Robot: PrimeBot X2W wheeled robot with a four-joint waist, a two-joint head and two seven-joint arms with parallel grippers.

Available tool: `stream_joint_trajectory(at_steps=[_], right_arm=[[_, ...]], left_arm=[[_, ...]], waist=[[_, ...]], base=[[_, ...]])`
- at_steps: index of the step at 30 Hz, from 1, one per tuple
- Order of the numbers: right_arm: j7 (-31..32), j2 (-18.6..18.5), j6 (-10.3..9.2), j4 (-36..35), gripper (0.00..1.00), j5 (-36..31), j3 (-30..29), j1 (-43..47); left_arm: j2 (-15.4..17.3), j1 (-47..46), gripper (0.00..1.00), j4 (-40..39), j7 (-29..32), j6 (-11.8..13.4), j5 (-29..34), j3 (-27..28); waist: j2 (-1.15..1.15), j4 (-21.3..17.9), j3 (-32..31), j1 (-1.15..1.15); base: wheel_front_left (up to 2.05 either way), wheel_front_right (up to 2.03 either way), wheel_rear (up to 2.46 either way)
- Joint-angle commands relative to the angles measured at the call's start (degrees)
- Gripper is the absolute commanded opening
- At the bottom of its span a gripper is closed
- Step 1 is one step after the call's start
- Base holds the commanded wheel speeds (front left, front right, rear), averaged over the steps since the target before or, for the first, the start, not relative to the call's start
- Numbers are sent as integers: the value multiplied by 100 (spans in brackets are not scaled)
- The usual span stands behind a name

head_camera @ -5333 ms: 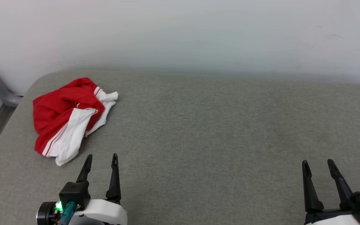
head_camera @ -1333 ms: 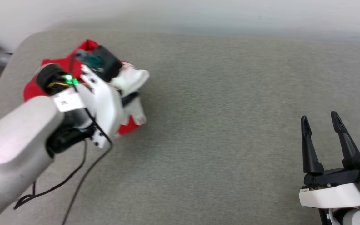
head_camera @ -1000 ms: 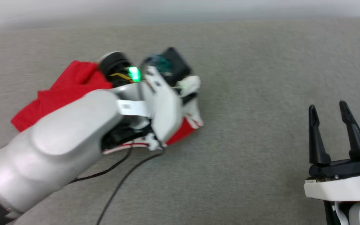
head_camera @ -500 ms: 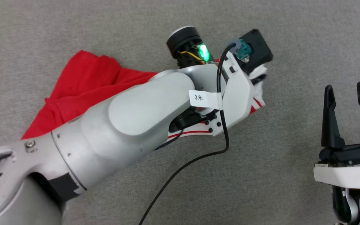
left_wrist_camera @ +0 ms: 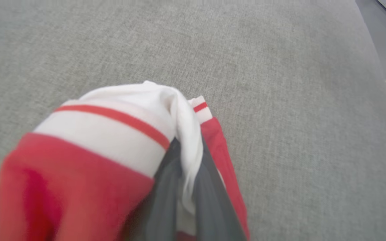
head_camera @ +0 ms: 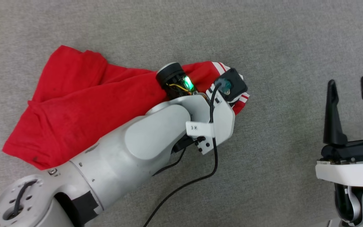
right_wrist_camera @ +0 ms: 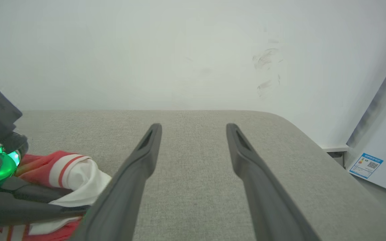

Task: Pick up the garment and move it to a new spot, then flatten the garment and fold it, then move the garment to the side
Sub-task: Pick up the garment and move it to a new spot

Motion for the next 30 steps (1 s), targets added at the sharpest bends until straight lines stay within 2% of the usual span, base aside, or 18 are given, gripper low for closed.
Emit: stream_joint_trajectory(at_steps=[1,9,14,21,27,30], right_arm=[[-12,7,-4,3,100,-59,12,-17],[-12,6,-4,87,100,-221,1,332],[-12,7,-4,126,100,-313,-13,618],[-12,6,-4,154,100,-391,-34,881],[-12,6,-4,161,100,-417,-45,1058],[-12,5,-4,176,100,-418,-44,1146]], left_arm=[[12,183,100,155,-154,-12,47,-119],[-347,-48,100,632,-2079,6,7,84],[-393,303,100,734,-2778,234,-33,290],[0,1077,100,275,-3049,1004,132,834],[570,2109,100,-794,-3047,1848,757,1785],[801,2720,100,-1272,-3047,2159,1058,2306]], waist=[[0,80,-131,0],[0,416,-972,0],[0,659,-1460,0],[0,923,-1956,0],[0,1146,-2254,0],[0,1234,-2391,0]], base=[[0,0,0],[0,0,0],[0,0,0],[0,0,0],[0,0,0],[0,0,0]])
